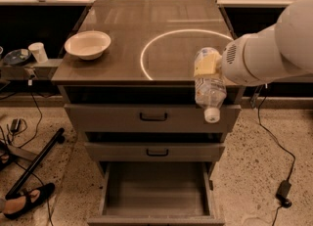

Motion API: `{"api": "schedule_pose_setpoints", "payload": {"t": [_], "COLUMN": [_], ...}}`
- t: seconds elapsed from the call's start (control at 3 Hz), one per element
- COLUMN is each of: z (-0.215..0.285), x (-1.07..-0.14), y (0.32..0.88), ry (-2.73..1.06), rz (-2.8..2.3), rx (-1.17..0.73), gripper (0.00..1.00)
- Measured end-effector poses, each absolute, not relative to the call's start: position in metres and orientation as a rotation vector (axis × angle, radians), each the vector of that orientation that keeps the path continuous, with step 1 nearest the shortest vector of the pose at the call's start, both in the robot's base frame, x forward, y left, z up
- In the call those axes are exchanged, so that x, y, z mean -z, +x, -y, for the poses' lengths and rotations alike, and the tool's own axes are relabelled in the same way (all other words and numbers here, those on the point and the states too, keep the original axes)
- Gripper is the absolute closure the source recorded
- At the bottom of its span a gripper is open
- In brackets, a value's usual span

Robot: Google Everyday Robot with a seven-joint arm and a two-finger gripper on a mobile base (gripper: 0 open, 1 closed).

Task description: Place blue plastic bottle into bottom drawer

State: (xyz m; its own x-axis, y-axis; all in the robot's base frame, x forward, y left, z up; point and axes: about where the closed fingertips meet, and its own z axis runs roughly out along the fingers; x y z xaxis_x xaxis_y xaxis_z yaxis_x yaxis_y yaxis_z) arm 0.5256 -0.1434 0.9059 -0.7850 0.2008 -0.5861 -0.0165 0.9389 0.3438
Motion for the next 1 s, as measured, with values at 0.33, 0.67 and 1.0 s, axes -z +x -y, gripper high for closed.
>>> {"api": "schedule_pose_setpoints", "payload": {"t": [0.33, 0.67, 1.0], "z": [0.148, 0.149, 0.151], "x": [-0.882, -0.863, -0.841], "y": [0.512, 0.505, 0.497], "ry": [0.183, 0.2, 0.211], "rz": [-2.456, -2.476, -2.502], "rx": [-0.46, -0.452, -0.434], "gripper": [1.0, 1.0, 1.0]}}
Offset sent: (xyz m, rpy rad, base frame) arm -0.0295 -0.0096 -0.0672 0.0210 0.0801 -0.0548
